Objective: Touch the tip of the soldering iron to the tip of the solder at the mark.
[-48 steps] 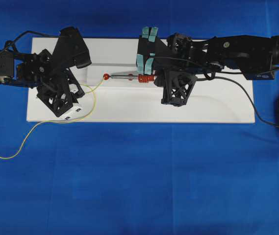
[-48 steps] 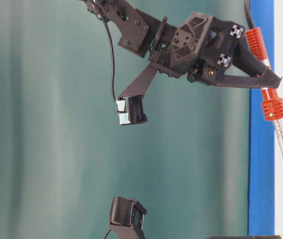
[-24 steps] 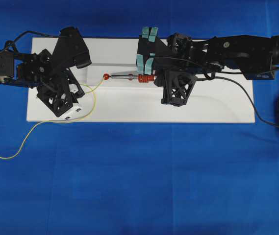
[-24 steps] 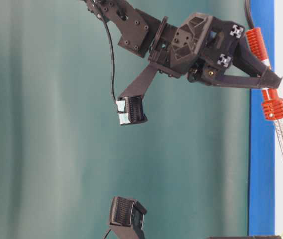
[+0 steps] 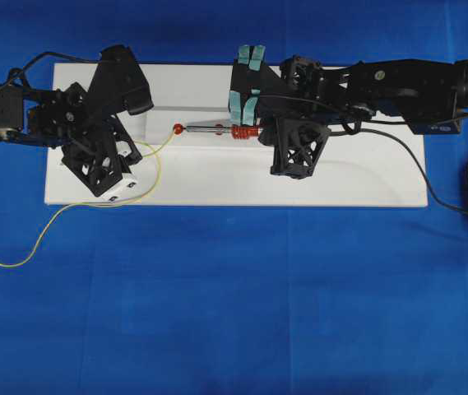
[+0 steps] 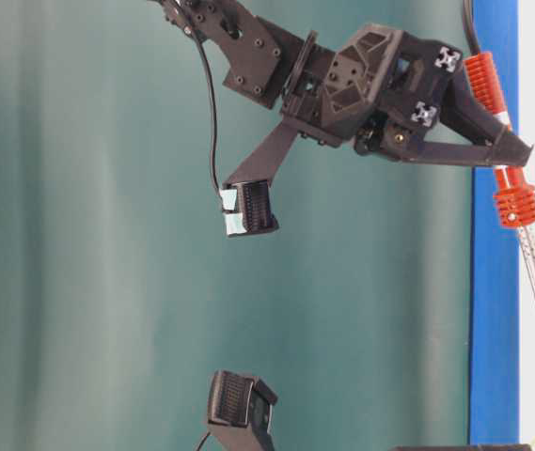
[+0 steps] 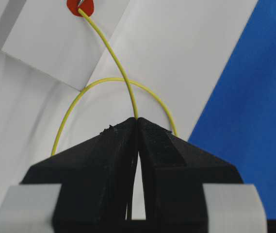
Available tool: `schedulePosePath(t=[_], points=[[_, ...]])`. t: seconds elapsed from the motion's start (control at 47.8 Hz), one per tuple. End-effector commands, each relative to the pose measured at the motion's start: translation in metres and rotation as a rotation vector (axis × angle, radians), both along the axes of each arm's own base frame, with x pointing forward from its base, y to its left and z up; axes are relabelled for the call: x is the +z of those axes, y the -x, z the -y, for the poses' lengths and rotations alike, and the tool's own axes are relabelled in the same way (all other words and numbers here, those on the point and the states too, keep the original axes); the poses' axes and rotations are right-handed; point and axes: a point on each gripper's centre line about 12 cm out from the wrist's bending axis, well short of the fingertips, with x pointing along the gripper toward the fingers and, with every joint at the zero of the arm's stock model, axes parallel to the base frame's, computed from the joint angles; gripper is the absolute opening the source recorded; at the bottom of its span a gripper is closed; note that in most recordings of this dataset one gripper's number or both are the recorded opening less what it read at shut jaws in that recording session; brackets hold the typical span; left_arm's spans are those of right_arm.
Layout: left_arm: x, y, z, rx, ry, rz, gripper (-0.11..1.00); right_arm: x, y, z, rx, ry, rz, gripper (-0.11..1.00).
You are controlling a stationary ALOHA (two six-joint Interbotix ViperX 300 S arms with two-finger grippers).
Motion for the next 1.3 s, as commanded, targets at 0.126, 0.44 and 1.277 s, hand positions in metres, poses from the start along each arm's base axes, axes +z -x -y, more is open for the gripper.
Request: schedulePosePath(t=[0.126,0.44,1.277], points=[[0.006,-0.003,0.000,-0.003,-0.004,0.024,0.02,0.012,-0.004,0.000,0.002,0.008,0.036,0.07],[0.006,-0.003,0.001,-0.003,-0.003,0.024,0.02,0.012,-0.004,0.001,0.001,0.008,0.036,0.07],[0.041,0.040,0.005,-0.012,-0.036,0.268,0.02,0.012,-0.005,0.001,0.003,0.011,0.040,0.07]])
